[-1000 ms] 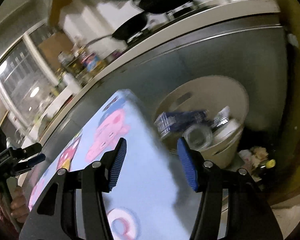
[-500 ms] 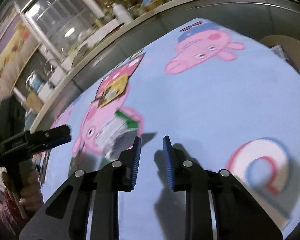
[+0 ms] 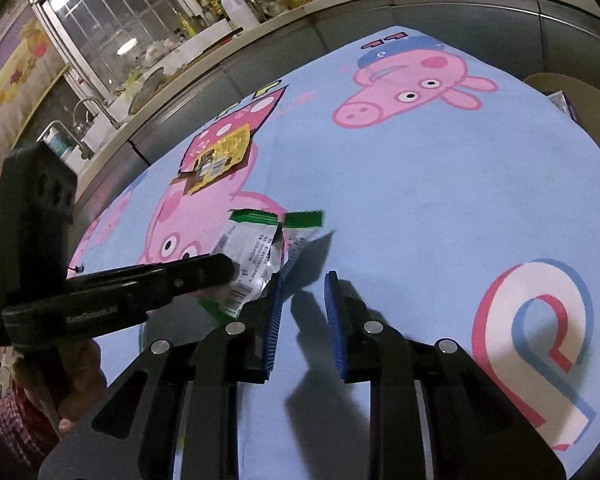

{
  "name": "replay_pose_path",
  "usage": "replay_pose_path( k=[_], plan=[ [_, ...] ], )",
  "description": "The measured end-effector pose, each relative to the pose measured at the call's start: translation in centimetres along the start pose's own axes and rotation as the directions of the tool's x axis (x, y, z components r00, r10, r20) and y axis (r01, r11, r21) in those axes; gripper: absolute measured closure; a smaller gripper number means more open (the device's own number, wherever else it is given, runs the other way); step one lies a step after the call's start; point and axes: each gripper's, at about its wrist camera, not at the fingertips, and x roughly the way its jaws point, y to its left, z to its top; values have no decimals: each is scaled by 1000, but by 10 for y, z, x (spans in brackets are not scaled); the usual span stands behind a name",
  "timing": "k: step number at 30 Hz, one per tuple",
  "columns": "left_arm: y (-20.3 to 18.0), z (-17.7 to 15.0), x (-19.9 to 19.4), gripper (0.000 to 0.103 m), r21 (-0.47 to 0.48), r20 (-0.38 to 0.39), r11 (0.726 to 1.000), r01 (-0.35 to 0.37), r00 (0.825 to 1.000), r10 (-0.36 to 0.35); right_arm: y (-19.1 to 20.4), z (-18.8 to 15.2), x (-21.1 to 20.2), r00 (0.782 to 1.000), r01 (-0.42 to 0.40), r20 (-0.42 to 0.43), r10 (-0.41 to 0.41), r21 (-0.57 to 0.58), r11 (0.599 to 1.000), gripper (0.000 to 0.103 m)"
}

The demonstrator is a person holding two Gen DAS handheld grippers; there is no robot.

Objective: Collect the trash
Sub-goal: 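Grasp the green-white snack bag with the left tool while the right tool grasps the yellow packet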

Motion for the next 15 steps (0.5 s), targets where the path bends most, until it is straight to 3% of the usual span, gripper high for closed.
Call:
replay_pose_path(
  k=[5,9,15],
  plan=[
    [26,-2,-40,92,-62,96,998,5,995,1,9,21,11,1000,1,2,-1,-39,999,81],
    [70,-11,-78,92,-160,157,986,-37,986,63,31,55,36,1000,-22,1,22,-118,993,80],
    [117,-28,-106,92,-267,179,960,-88,974,139,68,112,99,998,-63,-20,60,-210,976,77]
  ],
)
